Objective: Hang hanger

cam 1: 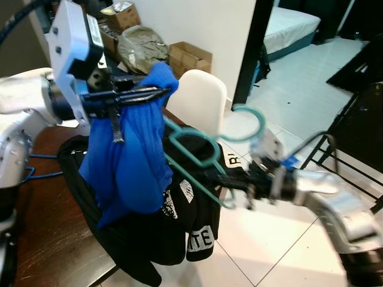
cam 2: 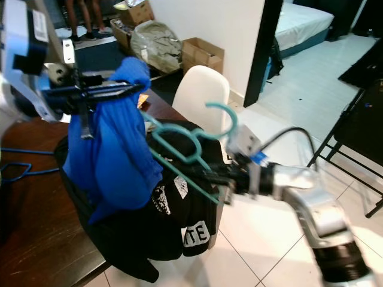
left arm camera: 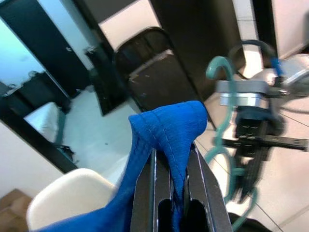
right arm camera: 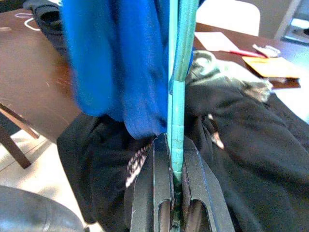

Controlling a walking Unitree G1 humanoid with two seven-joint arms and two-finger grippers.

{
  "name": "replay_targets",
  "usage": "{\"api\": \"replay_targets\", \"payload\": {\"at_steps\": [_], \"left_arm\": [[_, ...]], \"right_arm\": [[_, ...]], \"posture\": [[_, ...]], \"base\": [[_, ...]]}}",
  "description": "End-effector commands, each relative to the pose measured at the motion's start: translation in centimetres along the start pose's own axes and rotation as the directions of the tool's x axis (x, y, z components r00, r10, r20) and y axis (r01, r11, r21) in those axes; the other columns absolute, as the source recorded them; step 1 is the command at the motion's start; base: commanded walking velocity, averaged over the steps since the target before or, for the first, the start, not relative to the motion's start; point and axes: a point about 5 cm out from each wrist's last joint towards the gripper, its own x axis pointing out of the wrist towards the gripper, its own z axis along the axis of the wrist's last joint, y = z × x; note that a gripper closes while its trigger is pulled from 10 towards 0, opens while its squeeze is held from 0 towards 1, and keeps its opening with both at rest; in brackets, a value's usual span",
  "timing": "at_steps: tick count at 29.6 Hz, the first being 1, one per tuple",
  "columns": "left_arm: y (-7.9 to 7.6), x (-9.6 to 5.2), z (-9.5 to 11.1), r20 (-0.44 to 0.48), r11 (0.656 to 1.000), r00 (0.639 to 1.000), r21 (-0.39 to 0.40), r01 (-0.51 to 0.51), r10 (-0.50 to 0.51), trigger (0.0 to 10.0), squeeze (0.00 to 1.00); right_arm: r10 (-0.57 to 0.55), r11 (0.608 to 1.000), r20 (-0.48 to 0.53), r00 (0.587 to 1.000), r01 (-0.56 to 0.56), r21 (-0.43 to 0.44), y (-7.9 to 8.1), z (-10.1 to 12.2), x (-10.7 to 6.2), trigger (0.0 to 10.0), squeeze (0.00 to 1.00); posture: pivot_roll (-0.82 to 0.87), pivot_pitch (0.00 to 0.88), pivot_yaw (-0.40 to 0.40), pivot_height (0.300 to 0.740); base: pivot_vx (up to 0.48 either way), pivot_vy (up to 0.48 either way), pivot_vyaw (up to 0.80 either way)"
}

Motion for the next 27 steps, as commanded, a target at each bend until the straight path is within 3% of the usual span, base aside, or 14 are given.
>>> {"api": "replay_targets", "payload": {"at_steps": [1, 4, 5, 7, 8, 10, 11, 14, 17, 22, 24, 26, 27], "left_arm": [[-0.8, 0.5, 0.0, 0.018, 0.999, 0.999, -0.015, 0.034, -0.033, 10.0, 0.0], [-1.7, 1.2, -0.5, 0.019, 0.998, 0.998, -0.038, 0.052, -0.052, 10.0, 0.0], [-2.9, 1.9, -1.1, 0.023, 0.994, 0.997, -0.073, 0.079, -0.077, 10.0, 0.07], [-2.9, 1.9, -1.1, 0.023, 0.994, 0.997, -0.073, 0.079, -0.077, 10.0, 0.07], [-3.9, 2.5, -1.6, 0.024, 0.991, 0.996, -0.1, 0.093, -0.091, 10.0, 0.81], [-3.9, 2.5, -1.6, 0.024, 0.991, 0.996, -0.1, 0.093, -0.091, 10.0, 0.81], [-4.5, 2.9, -2.0, 0.022, 0.988, 0.995, -0.118, 0.097, -0.095, 10.0, 1.0], [-4.4, 3.0, -2.2, 0.007, 0.992, 0.998, -0.11, 0.06, -0.059, 10.0, 1.0], [-4.3, 2.9, -2.5, -0.065, 1.0, 0.998, -0.029, 0.005, -0.007, 10.0, 1.0], [-4.7, 3.3, -2.5, -0.067, 0.999, 0.997, -0.012, -0.034, 0.033, 10.0, 1.0], [-5.0, 3.9, -2.7, -0.048, 0.991, 0.991, -0.037, -0.125, 0.123, 10.0, 1.0], [-5.0, 3.9, -2.7, -0.048, 0.991, 0.991, -0.037, -0.125, 0.123, 10.0, 1.0], [-5.2, 4.4, -3.0, -0.056, 0.982, 0.982, -0.046, -0.184, 0.181, 10.0, 1.0]], "right_arm": [[-0.068, 0.998, 0.009, 0.998, 0.068, -0.002, -0.6, 0.0, 0.7, 10.0, 0.0], [-0.14, 0.99, 0.036, 0.989, 0.14, 0.013, -1.4, 0.3, 1.4, 10.0, 0.0], [-0.201, 0.98, 0.059, 0.978, 0.2, 0.022, -2.1, 0.6, 2.0, 10.0, 0.0], [-0.201, 0.98, 0.059, 0.978, 0.2, 0.022, -2.1, 0.6, 2.0, 10.0, 0.0], [-0.246, 0.969, 0.078, 0.966, 0.245, 0.032, -2.7, 1.0, 2.5, 10.0, 0.0], [-0.246, 0.969, 0.078, 0.966, 0.245, 0.032, -2.7, 1.0, 2.5, 10.0, 0.0], [-0.281, 0.96, 0.093, 0.955, 0.279, 0.037, -3.1, 1.3, 2.9, 10.0, 0.0], [-0.308, 0.951, 0.101, 0.946, 0.306, 0.04, -3.5, 1.5, 3.1, 10.0, 0.0], [-0.362, 0.932, 0.112, 0.925, 0.359, 0.048, -4.1, 1.8, 3.6, 10.0, 0.0], [-0.418, 0.908, 0.141, 0.898, 0.41, 0.084, -4.7, 2.1, 4.2, 10.0, 0.0], [-0.474, 0.88, 0.252, 0.844, 0.439, 0.184, -5.3, 4.0, 5.2, 10.0, 0.0], [-0.474, 0.88, 0.252, 0.844, 0.439, 0.184, -5.3, 4.0, 5.2, 10.0, 0.0], [-0.486, 0.872, 0.311, 0.817, 0.43, 0.234, -5.5, 5.2, 5.8, 10.0, 0.0]], "posture": [[0.03, 0.058, 0.0, 0.74], [0.04, 0.062, -0.002, 0.74], [0.04, 0.063, -0.004, 0.74], [0.04, 0.063, -0.004, 0.74], [0.04, 0.064, -0.007, 0.74], [0.04, 0.064, -0.007, 0.74], [0.04, 0.066, -0.01, 0.74], [0.05, 0.069, -0.013, 0.74], [0.05, 0.071, -0.015, 0.74], [0.05, 0.071, -0.014, 0.74], [0.06, 0.069, -0.016, 0.74], [0.06, 0.069, -0.016, 0.74], [0.06, 0.068, -0.016, 0.74]], "base": [[0.0, 0.0, 0.0], [0.0, 0.0, 0.0], [0.0, 0.0, 0.0], [0.0, 0.0, 0.0], [0.0, 0.0, 0.0], [0.0, 0.0, 0.0], [0.0, 0.0, 0.0], [0.0, 0.0, 0.0], [0.0, 0.0, 0.0], [0.0, 0.0, 0.0], [0.0, 0.0, 0.0], [0.0, 0.0, 0.0], [0.0, 0.0, 0.0]]}}
